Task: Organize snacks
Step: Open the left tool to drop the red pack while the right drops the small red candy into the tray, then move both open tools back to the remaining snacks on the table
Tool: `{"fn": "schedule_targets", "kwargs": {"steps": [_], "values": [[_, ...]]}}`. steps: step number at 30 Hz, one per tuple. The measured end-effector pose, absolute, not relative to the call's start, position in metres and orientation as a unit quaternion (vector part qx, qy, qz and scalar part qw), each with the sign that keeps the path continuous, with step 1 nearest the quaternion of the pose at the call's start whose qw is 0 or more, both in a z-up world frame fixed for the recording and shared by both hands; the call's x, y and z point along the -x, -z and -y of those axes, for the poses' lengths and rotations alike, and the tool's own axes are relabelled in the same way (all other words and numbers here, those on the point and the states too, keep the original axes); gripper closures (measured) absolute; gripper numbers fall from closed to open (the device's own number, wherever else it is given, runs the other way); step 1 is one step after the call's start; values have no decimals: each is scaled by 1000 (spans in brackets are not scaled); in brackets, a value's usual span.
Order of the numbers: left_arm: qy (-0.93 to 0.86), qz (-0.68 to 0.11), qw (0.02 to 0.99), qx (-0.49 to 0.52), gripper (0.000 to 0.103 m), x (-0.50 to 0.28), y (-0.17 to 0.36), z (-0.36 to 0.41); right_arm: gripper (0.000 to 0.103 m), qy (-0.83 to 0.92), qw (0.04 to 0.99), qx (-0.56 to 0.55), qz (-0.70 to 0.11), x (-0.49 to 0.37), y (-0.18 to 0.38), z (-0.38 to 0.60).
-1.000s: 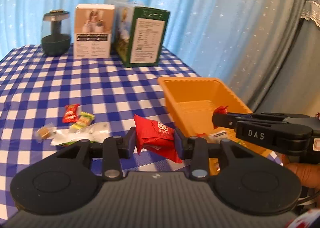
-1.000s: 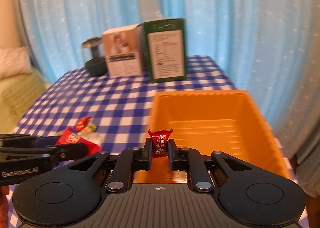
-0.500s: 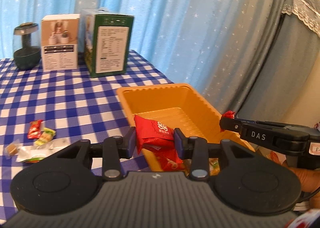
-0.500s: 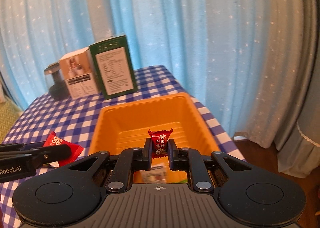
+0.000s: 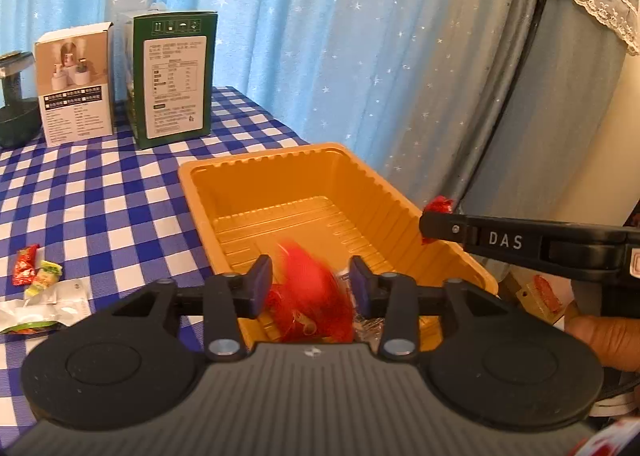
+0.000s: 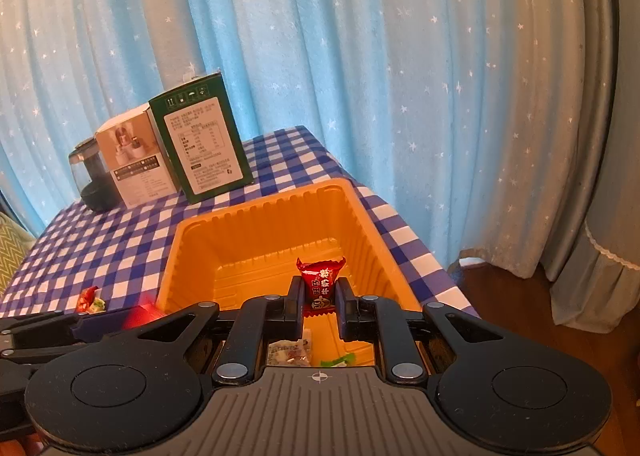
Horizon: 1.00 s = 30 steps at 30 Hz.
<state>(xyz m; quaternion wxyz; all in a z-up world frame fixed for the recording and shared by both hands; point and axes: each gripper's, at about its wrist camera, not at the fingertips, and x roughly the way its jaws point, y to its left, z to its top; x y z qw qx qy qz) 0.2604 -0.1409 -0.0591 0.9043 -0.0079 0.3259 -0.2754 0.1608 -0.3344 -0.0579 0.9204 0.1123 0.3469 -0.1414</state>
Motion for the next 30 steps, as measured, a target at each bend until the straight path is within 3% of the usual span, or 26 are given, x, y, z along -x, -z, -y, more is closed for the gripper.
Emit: {"fn": "schedule_targets", "kwargs": {"steps": [23, 25, 27, 30], "values": [[207, -326, 922, 25, 53, -262, 57, 82, 86, 92, 918, -145, -358, -167, 62, 325], [206, -326, 922, 26, 53, -261, 57, 80, 82, 87, 915, -157, -361, -168, 64, 325], [206, -327, 922, 27, 53, -261, 57, 79, 55, 93, 916, -164, -355, -167, 62, 326], [204, -327, 922, 27, 53, -261, 57, 76, 51, 104, 917, -169, -345, -165, 60, 328]]}}
